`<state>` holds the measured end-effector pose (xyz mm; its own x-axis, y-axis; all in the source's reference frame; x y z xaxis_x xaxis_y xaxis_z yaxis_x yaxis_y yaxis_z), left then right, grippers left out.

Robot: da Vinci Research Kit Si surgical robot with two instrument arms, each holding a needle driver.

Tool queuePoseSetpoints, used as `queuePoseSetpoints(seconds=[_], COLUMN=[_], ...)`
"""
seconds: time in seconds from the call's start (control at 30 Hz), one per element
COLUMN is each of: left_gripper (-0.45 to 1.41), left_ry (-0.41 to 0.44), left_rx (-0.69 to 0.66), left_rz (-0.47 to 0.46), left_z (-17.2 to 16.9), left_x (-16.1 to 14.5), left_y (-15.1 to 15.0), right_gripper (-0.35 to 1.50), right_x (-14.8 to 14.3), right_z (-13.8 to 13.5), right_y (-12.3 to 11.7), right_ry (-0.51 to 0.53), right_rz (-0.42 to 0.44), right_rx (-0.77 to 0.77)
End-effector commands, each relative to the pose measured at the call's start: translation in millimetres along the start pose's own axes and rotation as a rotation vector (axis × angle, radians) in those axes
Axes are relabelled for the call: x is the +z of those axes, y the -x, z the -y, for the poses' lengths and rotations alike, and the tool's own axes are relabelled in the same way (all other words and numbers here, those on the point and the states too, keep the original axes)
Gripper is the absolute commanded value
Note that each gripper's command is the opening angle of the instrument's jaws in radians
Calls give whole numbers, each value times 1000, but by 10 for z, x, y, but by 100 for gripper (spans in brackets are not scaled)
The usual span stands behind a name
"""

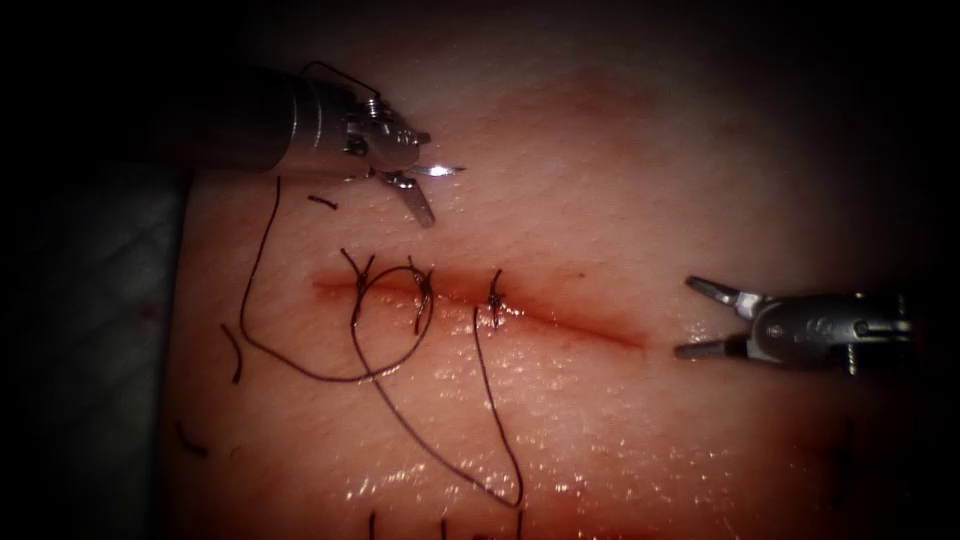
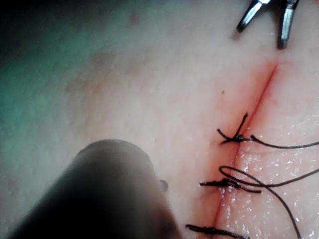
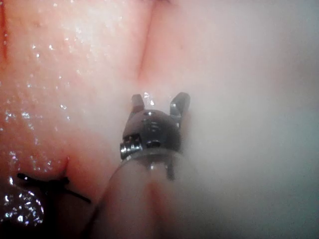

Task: Wound Closure
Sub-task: With the left gripper, pick up the needle, then hand over the needle from the left tool to the right tool.

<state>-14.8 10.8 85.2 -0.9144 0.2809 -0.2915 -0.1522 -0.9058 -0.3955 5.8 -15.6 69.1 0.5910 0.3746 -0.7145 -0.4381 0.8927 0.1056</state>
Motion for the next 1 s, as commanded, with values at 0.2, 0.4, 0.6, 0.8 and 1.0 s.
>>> queuePoseSetpoints(seconds=[0.2, 0.4, 0.6, 0.8, 1.0], left_gripper=[-45, -45, -45, -45, -45], left_ry=[23, 9, -67, -92, -148], left_rx=[34, 74, 172, 259, 351], left_rz=[7, -12, -188, -375, -581], left_z=[11, 7, -4, -17, -45], left_x=[7, 2, -19, -48, -87], left_y=[3, 5, -13, -37, -64], right_gripper=[83, 81, 86, 96, 94], right_x=[7, 0, -4, -9, -14], right_z=[8, 10, 5, -8, -22], right_y=[2, 3, 0, -5, -9], right_ry=[-6, -21, -20, -41, -78], right_rz=[-5, -5, -49, -98, -122], right_rx=[3, 54, 173, 262, 377])
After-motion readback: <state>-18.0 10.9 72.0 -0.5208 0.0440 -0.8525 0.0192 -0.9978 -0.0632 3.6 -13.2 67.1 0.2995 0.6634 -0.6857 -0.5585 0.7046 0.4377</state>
